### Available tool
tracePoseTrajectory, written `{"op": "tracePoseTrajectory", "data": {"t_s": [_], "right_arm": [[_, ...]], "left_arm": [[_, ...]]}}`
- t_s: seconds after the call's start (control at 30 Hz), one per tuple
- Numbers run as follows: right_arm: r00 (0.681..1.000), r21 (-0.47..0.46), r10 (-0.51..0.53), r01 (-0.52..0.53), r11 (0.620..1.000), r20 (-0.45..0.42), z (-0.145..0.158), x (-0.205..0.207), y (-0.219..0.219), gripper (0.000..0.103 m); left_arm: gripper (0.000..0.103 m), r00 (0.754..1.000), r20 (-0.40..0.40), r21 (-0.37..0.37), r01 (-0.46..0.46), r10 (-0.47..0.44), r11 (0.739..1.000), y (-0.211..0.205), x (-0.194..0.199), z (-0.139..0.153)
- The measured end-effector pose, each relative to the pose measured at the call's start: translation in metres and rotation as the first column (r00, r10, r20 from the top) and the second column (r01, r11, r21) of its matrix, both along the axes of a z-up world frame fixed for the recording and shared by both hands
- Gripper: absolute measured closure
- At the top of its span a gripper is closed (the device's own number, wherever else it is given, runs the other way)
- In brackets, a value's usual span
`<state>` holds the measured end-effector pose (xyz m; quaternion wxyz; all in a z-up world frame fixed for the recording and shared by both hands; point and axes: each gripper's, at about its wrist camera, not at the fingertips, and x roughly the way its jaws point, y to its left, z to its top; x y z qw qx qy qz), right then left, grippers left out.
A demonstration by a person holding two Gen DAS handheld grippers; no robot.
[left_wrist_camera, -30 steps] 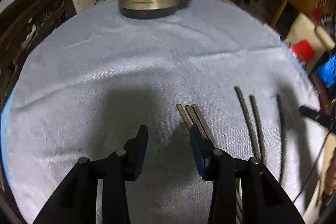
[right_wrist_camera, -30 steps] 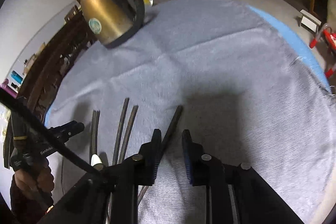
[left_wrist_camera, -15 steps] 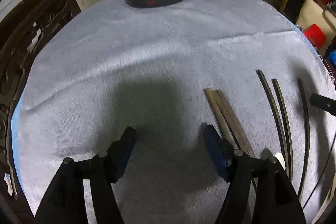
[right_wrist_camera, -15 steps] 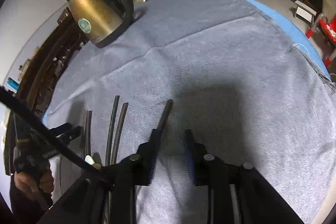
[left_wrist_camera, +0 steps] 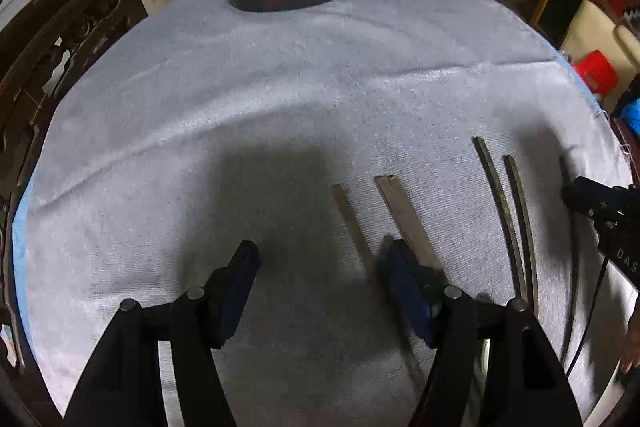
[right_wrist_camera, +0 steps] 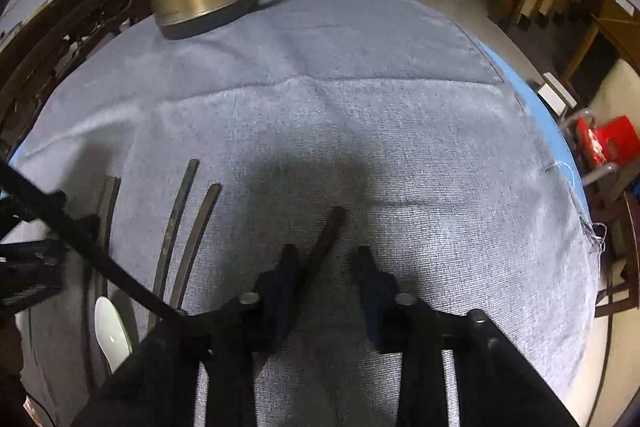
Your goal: Organize utensils
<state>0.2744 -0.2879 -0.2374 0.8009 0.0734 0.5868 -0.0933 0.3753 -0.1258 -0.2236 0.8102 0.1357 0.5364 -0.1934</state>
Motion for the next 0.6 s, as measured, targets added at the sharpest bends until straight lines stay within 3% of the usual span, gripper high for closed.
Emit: {"op": "tracePoseTrajectory", "data": {"t_s": [0.13,0.27,0.3,0.4,0.47,0.5,0.53,0.57,0.6], "right_arm": [[0.999,-0.015,0.042,-0.043,0.999,-0.02,0.001,-0.011,-0.007,0.086],[0.998,0.04,0.007,-0.005,0.999,-0.055,0.002,-0.008,-0.014,0.085],[0.997,0.057,-0.015,0.019,0.998,-0.07,0.001,-0.005,-0.017,0.083],[0.995,0.106,-0.027,0.038,0.994,-0.101,0.0,0.004,-0.017,0.061],[0.995,0.078,-0.021,0.029,0.997,-0.099,-0.001,0.007,-0.011,0.066],[0.995,0.056,-0.018,0.023,0.998,-0.096,-0.001,0.007,-0.008,0.082],[0.996,0.049,-0.007,0.011,0.999,-0.088,-0.001,0.008,-0.005,0.088],[0.996,0.054,-0.009,0.013,0.998,-0.087,-0.002,0.009,-0.005,0.088],[0.996,0.062,-0.016,0.021,0.998,-0.085,-0.002,0.008,-0.006,0.089]], "left_arm": [[0.033,1.0,-0.02,0.003,0.016,-0.016,1.0,0.015,-0.002,-0.01],[0.033,0.999,-0.05,0.008,-0.02,0.02,1.0,0.01,0.017,-0.021],[0.033,0.998,-0.059,0.004,-0.037,0.037,0.999,0.009,0.024,-0.024],[0.032,0.995,-0.06,-0.001,-0.078,0.078,0.997,0.012,0.037,-0.029],[0.035,0.995,-0.046,-0.006,-0.091,0.091,0.996,0.009,0.039,-0.033],[0.048,0.996,-0.032,-0.013,-0.089,0.089,0.996,0.008,0.041,-0.034],[0.074,0.996,-0.021,-0.015,-0.083,0.083,0.996,0.009,0.041,-0.033],[0.09,0.997,-0.02,-0.016,-0.078,0.078,0.997,0.012,0.04,-0.03],[0.094,0.996,-0.035,-0.025,-0.087,0.086,0.996,0.013,0.041,-0.032]]}}
